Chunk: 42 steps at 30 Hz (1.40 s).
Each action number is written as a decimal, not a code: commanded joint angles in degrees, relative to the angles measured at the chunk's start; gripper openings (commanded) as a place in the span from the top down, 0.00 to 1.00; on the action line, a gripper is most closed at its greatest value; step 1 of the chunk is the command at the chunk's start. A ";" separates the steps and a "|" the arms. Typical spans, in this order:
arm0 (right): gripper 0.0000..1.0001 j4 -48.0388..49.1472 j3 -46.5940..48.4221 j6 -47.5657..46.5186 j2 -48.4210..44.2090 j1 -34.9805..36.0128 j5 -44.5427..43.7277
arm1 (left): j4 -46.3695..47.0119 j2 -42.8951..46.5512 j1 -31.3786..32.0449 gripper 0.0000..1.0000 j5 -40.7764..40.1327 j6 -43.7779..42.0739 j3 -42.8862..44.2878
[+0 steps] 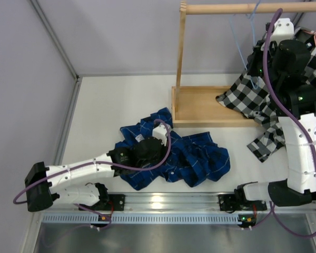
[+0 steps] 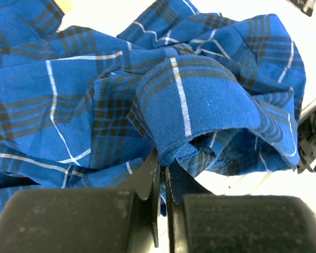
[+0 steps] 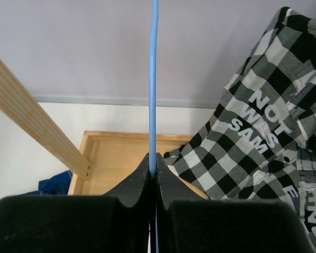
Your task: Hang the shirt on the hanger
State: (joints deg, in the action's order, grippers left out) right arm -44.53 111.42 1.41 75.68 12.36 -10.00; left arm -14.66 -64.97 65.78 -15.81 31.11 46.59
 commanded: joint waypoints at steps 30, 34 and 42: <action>1.00 -10.39 -56.56 7.47 -55.37 7.76 39.91 | 6.74 -16.67 -24.29 1.00 15.55 3.78 12.56; 1.00 -13.20 -58.76 8.78 -57.57 9.26 36.37 | 6.92 -18.61 -24.91 1.00 18.36 4.57 14.58; 1.00 -16.55 -56.93 9.40 -57.58 9.88 31.03 | 6.92 -19.67 -25.52 1.00 20.03 6.76 16.52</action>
State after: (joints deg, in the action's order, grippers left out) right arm -58.83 52.07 10.13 18.00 21.39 25.17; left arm -11.60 -84.90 40.77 2.74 36.18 60.73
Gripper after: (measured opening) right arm 0.004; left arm 0.034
